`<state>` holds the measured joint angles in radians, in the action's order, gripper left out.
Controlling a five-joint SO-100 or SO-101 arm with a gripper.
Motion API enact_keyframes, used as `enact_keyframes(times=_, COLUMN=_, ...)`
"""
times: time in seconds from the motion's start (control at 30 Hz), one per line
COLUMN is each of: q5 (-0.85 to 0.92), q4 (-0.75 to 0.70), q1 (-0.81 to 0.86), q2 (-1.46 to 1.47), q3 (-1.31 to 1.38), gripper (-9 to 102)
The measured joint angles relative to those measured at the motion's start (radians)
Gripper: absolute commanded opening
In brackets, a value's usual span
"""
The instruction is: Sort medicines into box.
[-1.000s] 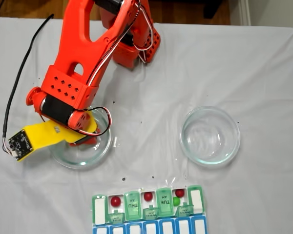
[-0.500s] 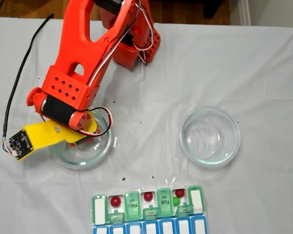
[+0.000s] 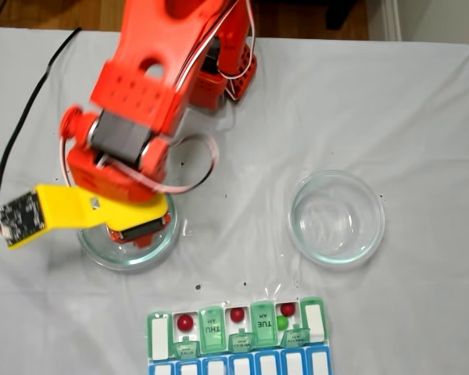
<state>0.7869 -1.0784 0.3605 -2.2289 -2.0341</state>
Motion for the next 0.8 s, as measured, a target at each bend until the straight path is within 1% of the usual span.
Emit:
enact_keyframes(times=0.07, q5=-0.048, q4=0.021, q1=-0.026, q2=-0.046, q3=0.0, gripper=0)
enact_keyframes(times=0.13, q5=-0.135, q4=0.074, q1=-0.066, q2=-0.087, q3=-0.008, gripper=0)
enact_keyframes(times=0.2, q5=-0.253, q4=0.169, q1=-0.13, q2=-0.127, q3=-0.069, gripper=0)
enact_keyframes(times=0.23, q5=-0.288, q4=0.206, q1=-0.156, q2=-0.14, q3=-0.097, gripper=0)
enact_keyframes(times=0.33, q5=-0.402, q4=0.379, q1=-0.262, q2=-0.166, q3=-0.232, gripper=0)
enact_keyframes(times=0.4, q5=-0.443, q4=0.472, q1=-0.325, q2=-0.166, q3=-0.288, gripper=0)
enact_keyframes(times=0.47, q5=-0.469, q4=0.537, q1=-0.359, q2=-0.164, q3=-0.314, gripper=0)
enact_keyframes(times=0.63, q5=-0.511, q4=0.692, q1=-0.39, q2=-0.087, q3=-0.324, gripper=0)
enact_keyframes(times=0.8, q5=-0.509, q4=0.795, q1=-0.402, q2=-0.021, q3=-0.324, gripper=0)
